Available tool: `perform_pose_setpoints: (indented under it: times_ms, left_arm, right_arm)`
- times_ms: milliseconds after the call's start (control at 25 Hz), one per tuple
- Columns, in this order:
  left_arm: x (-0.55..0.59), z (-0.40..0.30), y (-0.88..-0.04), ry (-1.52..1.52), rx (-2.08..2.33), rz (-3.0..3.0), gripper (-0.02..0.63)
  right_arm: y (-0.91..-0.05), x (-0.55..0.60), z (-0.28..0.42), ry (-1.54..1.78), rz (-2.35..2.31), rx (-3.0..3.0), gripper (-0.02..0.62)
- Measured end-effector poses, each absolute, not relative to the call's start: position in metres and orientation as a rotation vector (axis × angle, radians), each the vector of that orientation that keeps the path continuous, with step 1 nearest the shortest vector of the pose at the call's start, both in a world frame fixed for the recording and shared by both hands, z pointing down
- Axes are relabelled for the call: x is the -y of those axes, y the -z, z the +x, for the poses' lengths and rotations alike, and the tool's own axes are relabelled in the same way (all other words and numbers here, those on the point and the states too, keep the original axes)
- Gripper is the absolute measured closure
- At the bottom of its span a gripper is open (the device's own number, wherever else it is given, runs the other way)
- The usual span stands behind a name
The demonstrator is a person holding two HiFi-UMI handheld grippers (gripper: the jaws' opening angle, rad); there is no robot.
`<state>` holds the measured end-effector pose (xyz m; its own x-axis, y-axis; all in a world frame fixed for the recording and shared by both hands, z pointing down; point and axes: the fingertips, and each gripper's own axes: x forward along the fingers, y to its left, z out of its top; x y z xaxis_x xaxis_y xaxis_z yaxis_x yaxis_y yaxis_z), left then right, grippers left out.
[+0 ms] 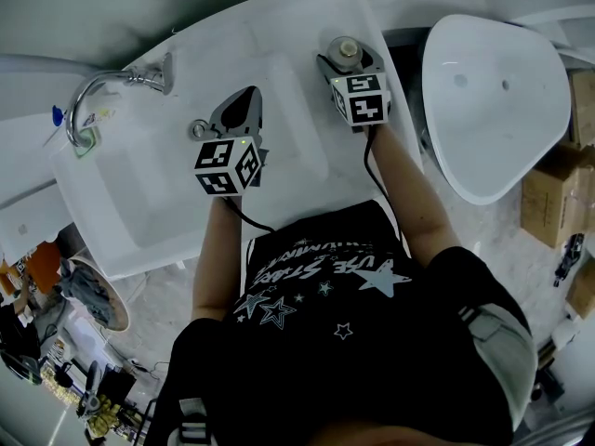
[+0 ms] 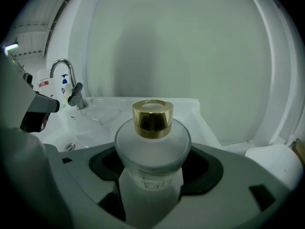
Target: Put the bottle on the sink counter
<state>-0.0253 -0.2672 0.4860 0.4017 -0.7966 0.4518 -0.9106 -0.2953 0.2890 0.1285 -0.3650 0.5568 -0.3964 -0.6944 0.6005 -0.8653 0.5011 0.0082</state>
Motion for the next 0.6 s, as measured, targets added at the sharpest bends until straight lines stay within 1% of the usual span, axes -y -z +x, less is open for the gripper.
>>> perform_pose_setpoints:
  times_ms: [600]
  left_arm:
    - [0.2584,-0.0276,-0.4842,-0.298,1.419,2.174,0.598]
  right_arm:
    - [-0.5557,0.3587,0.1327,-0.416,1.309,2.173,0.276]
